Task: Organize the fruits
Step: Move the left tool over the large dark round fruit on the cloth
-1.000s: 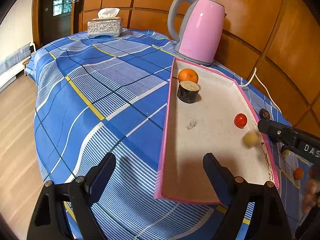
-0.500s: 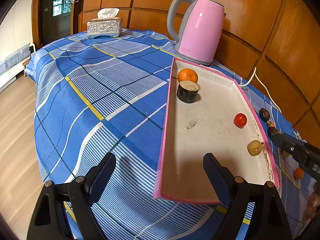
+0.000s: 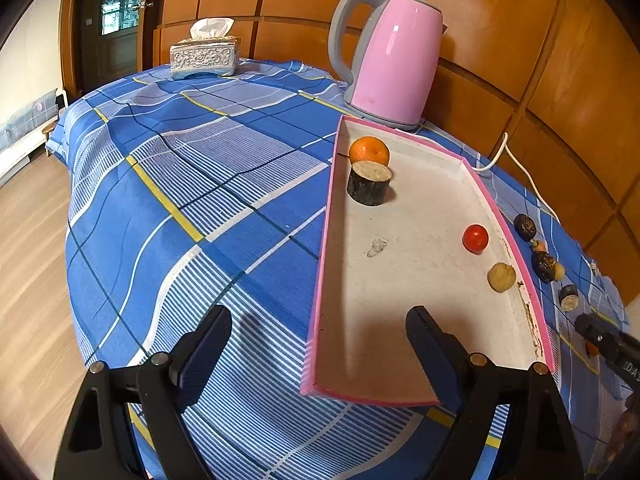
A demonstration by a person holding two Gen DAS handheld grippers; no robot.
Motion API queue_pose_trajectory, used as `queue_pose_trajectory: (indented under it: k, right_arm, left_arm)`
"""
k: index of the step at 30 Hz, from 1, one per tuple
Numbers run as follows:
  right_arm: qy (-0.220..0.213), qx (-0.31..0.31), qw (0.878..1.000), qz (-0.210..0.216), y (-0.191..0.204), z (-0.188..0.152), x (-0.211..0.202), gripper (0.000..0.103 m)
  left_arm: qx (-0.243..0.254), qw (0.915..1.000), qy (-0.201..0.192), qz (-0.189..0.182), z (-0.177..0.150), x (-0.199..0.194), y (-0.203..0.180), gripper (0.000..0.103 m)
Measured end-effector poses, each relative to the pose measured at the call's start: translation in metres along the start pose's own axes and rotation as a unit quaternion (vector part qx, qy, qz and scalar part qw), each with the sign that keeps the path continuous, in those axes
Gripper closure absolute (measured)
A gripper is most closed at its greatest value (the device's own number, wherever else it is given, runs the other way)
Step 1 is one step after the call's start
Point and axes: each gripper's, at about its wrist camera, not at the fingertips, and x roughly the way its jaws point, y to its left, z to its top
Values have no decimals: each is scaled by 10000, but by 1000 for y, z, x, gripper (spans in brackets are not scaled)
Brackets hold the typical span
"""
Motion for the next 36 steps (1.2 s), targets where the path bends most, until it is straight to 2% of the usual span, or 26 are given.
queue_pose_trajectory:
  k: [9, 15, 20, 24, 29, 34, 36]
  right_arm:
    - [-1, 650, 9958, -638, -49, -23, -12, 72]
    - [-182, 1150, 9848, -1286, -84, -38, -28, 72]
    - [-276, 1764, 9631, -2015, -122, -52, -37, 72]
    - [-223, 2363, 9363, -2587, -154, -72, -41, 69]
    - [-194, 2868, 9074, -3066, -184, -95, -47, 69]
    - [15, 3088, 8948, -3223, -200, -110, -37, 68]
    - [-72, 3084, 8936, -3259, -200, -113, -36, 63]
  left_arm:
    - [27, 10000, 31, -23, 0, 2, -1, 14]
    - [68, 10000, 64, -30, -1, 3, -2, 14]
    - [110, 9999, 40, -22, 1, 1, -4, 14]
    - [185, 9997, 16, -128, 4, -2, -8, 14]
    - [453, 9984, -74, -317, 12, -11, -23, 14]
    - [746, 9954, -99, -593, 23, -16, -45, 14]
    - [862, 9933, -107, -769, 30, -19, -56, 14]
